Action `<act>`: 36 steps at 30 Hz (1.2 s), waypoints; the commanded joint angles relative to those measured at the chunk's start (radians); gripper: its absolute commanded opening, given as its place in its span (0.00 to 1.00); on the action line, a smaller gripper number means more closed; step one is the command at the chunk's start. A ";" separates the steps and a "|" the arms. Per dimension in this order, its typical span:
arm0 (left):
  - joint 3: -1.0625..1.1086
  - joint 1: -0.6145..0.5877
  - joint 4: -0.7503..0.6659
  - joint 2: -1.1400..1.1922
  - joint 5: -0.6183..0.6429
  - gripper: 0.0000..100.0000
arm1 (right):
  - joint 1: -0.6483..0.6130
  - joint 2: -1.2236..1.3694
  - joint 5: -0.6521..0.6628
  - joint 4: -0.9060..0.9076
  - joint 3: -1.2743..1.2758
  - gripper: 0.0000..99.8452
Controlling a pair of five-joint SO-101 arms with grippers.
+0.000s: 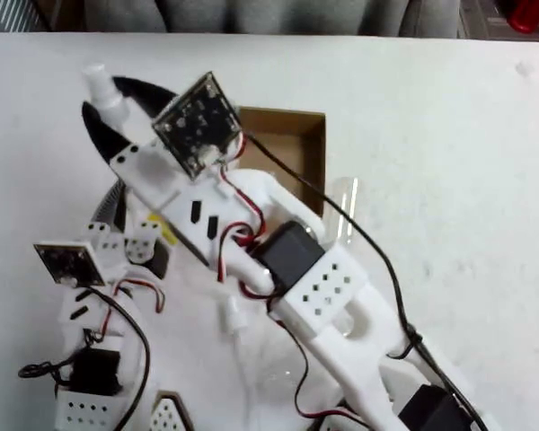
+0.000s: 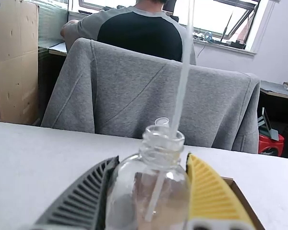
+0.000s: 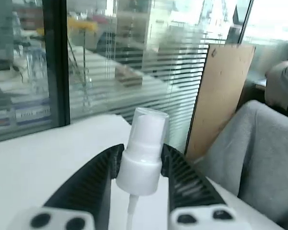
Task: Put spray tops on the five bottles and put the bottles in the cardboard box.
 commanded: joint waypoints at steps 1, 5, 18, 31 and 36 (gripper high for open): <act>-0.011 0.005 -0.032 -0.022 0.005 0.02 | -0.016 0.013 0.008 0.099 -0.115 0.05; -0.011 0.005 -0.032 -0.022 0.005 0.02 | -0.016 0.079 0.006 0.202 -0.195 0.12; -0.011 0.005 -0.032 -0.022 0.005 0.02 | 0.007 0.130 -0.086 0.375 -0.385 0.10; -0.011 0.005 -0.032 -0.022 0.005 0.02 | 0.076 0.179 -0.025 0.369 -0.388 0.01; -0.011 0.005 -0.032 -0.022 0.005 0.02 | 0.039 0.260 0.003 0.417 -0.423 0.01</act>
